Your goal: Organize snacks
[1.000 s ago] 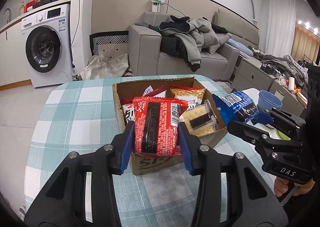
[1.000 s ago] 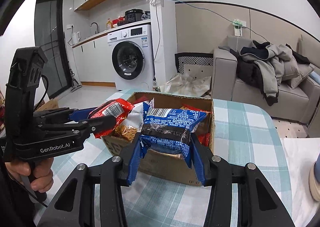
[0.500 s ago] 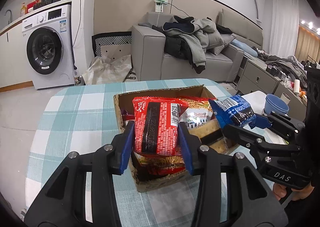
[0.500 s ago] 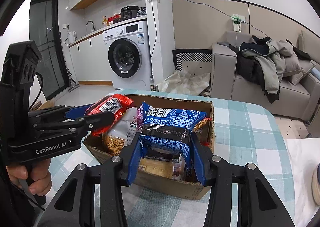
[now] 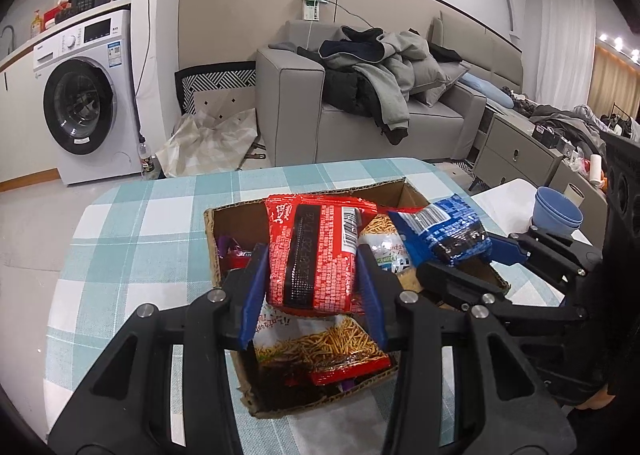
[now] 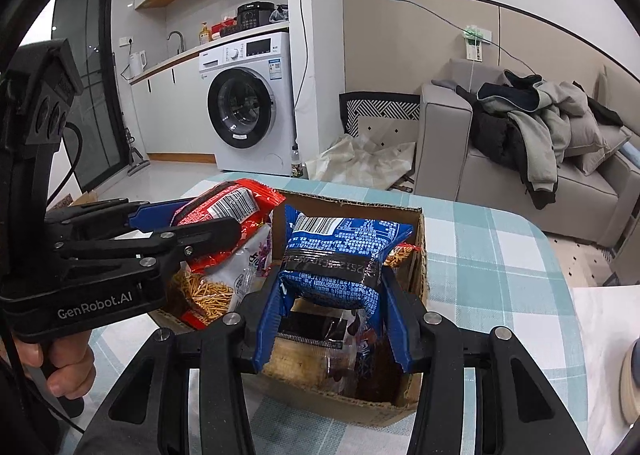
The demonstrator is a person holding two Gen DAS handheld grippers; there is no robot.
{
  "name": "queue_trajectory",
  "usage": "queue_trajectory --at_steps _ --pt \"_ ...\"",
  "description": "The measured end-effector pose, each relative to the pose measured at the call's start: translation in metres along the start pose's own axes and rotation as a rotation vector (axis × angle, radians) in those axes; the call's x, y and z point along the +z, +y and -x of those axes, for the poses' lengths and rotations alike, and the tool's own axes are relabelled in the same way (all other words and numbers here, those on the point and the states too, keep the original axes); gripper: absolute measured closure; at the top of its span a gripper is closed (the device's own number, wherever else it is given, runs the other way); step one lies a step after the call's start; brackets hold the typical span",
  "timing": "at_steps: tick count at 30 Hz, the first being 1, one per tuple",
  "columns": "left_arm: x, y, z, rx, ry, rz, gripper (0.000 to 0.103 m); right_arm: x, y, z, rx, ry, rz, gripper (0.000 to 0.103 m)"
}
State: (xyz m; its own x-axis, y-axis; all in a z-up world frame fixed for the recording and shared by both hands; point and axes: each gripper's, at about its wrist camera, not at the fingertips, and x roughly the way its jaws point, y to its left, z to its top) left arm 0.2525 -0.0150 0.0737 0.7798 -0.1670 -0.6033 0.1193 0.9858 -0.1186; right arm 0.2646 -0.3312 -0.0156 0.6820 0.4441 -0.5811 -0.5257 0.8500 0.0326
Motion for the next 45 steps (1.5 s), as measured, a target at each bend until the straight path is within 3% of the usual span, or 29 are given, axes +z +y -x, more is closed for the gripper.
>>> queue_trajectory --at_steps 19,22,24,25,28,32,35,37,45 --pt "-0.006 0.003 -0.035 0.011 0.05 -0.012 0.063 0.003 -0.014 -0.028 0.017 0.038 -0.006 0.054" --pt "-0.006 0.003 -0.03 0.004 0.05 -0.004 0.063 0.002 -0.014 -0.02 0.01 0.023 0.012 0.039" --pt "-0.006 0.003 -0.028 0.001 0.045 -0.001 0.063 0.001 -0.014 -0.011 -0.007 -0.006 0.018 0.022" --pt "-0.007 0.004 -0.026 0.0 0.044 0.0 0.063 0.0 -0.014 -0.004 -0.011 -0.022 0.021 0.02" --pt "-0.01 0.005 -0.017 0.006 0.039 0.0 0.052 -0.003 -0.015 0.01 -0.03 -0.039 0.031 0.014" --pt "-0.014 0.007 0.005 0.004 0.005 0.001 0.018 -0.011 -0.018 0.03 -0.03 -0.062 0.012 0.004" --pt "-0.019 0.007 0.024 0.012 -0.019 0.003 0.013 -0.017 -0.018 0.045 -0.027 -0.089 -0.007 0.001" --pt "-0.024 0.008 0.036 0.021 -0.032 -0.003 0.0 -0.023 -0.016 0.057 -0.017 -0.121 -0.018 0.001" --pt "-0.053 0.006 0.085 0.039 -0.106 -0.014 0.001 -0.047 -0.015 0.088 0.048 -0.196 -0.067 0.0"
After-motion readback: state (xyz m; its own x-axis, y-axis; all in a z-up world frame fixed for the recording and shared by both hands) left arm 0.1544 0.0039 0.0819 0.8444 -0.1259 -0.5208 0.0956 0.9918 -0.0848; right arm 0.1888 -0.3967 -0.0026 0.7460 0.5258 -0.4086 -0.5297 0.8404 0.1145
